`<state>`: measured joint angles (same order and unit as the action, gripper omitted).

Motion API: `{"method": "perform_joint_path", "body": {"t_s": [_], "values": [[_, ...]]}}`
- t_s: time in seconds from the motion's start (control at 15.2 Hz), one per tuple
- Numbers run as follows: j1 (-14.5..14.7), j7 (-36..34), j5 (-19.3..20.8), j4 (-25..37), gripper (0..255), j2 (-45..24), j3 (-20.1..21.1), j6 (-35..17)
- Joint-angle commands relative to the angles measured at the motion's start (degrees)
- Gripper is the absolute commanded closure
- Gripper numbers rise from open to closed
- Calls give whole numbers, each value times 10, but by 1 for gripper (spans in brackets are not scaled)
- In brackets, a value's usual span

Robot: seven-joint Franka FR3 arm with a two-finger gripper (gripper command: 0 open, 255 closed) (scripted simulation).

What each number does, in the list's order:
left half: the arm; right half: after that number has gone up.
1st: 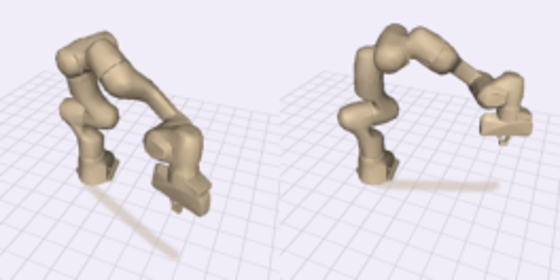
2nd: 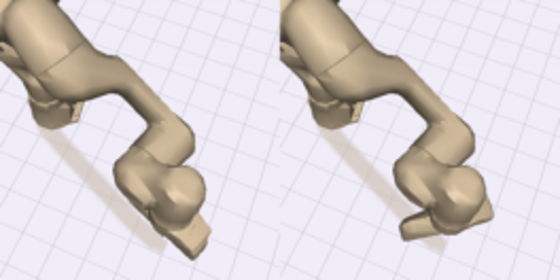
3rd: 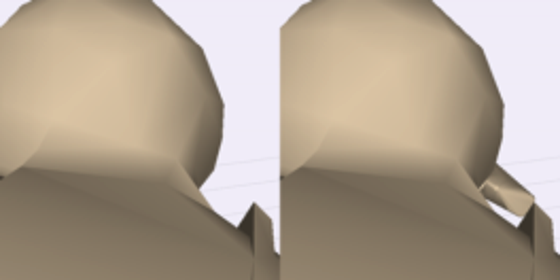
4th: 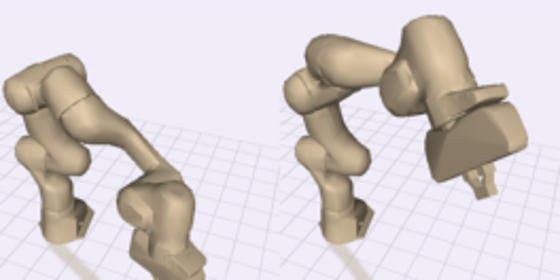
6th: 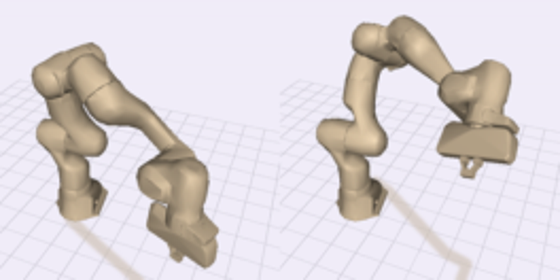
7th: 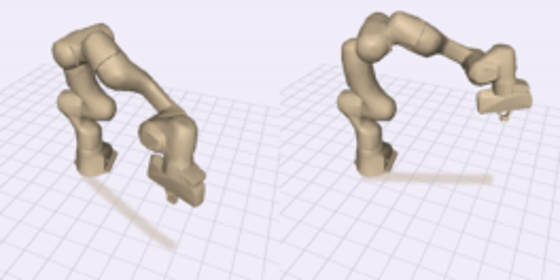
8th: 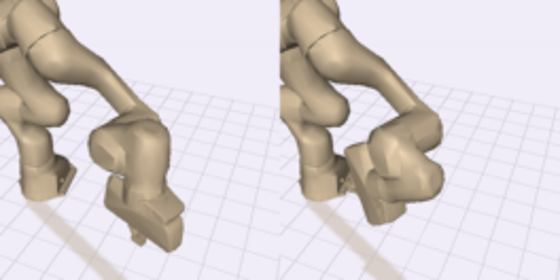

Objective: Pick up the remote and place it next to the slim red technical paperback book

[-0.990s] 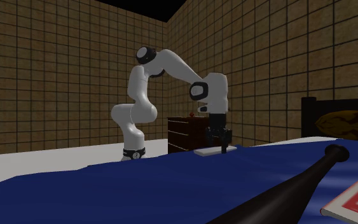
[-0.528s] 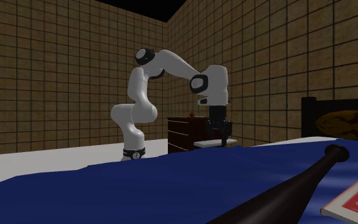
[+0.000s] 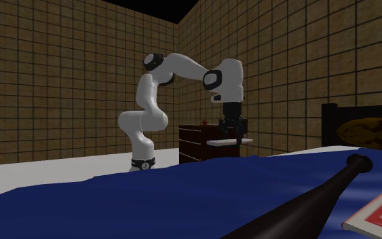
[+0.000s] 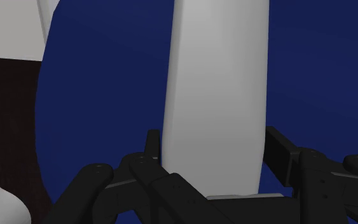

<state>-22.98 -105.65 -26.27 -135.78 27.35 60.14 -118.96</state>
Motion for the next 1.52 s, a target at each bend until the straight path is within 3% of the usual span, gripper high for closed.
{"method": "perform_joint_path", "body": {"t_s": [0.0,0.26,0.4,0.46,0.53,0.59,0.66,0.73,0.92,0.99,1.45], "values": [[4,1,0,5,255,5,-7,10],[-105,-33,83,78,255,-99,76,-13],[-179,-72,154,118,255,-170,146,-21],[-233,-112,218,139,255,-228,205,-24],[-246,-239,404,165,255,-389,252,-7],[-206,-288,485,194,255,-465,230,18],[-105,-235,421,215,255,-413,107,7],[-96,-261,470,244,255,-462,109,25],[-20,-271,526,330,255,-535,47,64],[17,-270,550,383,255,-572,19,86],[26,-284,572,355,255,-592,-1,46]]}}
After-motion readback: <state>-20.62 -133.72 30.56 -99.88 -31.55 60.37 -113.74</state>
